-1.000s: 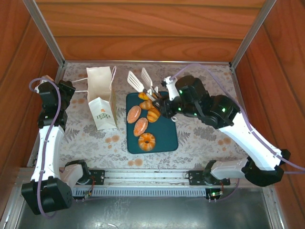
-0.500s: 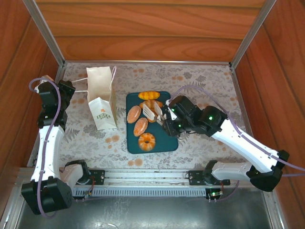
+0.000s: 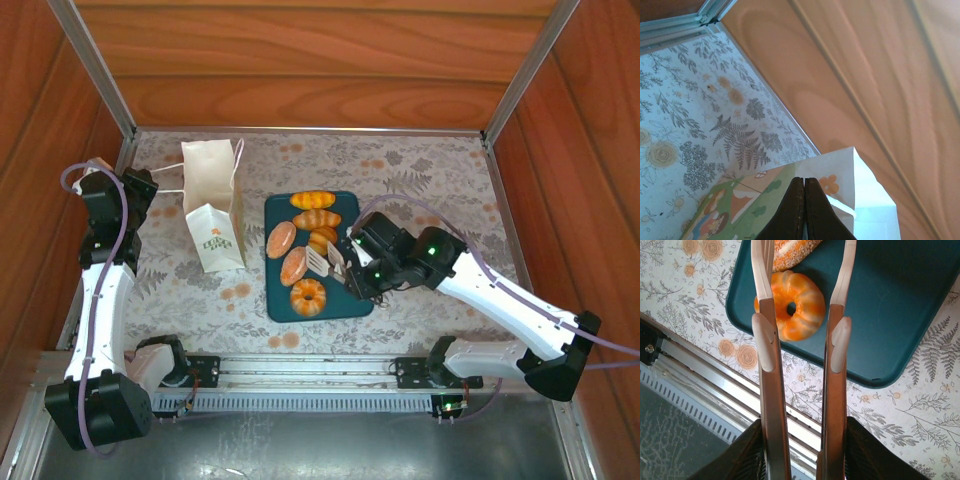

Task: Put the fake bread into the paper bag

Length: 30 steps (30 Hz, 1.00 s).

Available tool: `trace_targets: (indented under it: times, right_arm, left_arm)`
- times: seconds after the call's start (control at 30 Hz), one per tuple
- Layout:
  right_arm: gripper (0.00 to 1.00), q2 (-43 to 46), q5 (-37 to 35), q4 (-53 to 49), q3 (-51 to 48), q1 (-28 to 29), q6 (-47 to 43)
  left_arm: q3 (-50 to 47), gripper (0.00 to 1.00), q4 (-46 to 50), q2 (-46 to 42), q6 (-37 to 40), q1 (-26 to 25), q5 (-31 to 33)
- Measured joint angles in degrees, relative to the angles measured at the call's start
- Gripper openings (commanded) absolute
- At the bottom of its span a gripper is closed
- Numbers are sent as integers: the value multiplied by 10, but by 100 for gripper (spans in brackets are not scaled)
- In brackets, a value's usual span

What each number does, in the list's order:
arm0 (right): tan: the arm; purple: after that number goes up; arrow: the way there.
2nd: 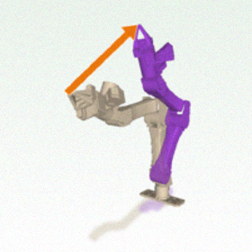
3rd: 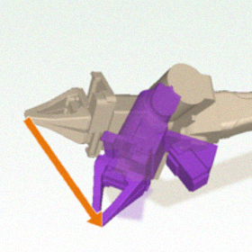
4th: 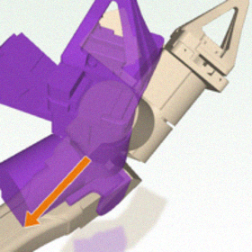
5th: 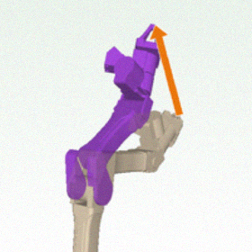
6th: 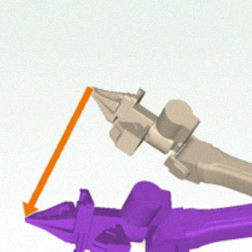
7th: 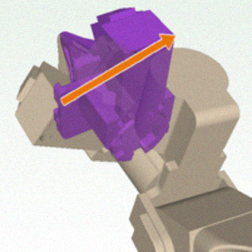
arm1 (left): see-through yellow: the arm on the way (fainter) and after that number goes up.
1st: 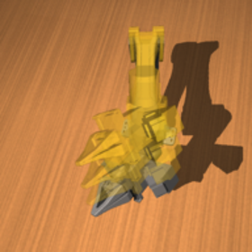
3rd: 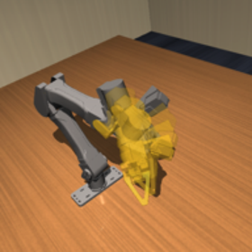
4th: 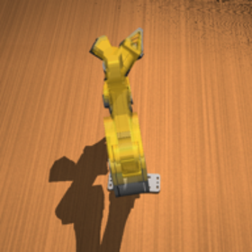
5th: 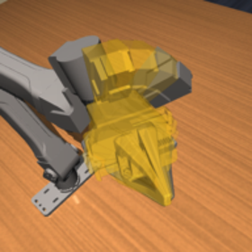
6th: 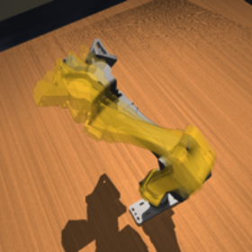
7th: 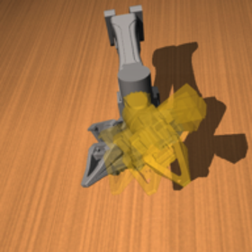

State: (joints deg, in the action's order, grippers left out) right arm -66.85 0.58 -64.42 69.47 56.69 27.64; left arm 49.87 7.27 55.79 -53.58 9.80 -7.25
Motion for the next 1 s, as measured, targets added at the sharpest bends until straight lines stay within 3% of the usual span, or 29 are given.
trace_targets:
  times: [0.03, 1.0]
  right_arm:
    - [41, 0, 2, 0, -1, 1, 0]
    - [41, -57, 9, -37, -2, 42, -29]
  left_arm:
    - [0, 0, 0, 0, 0, 0, 0]
    - [0, 0, 0, -7, -1, 0, 10]
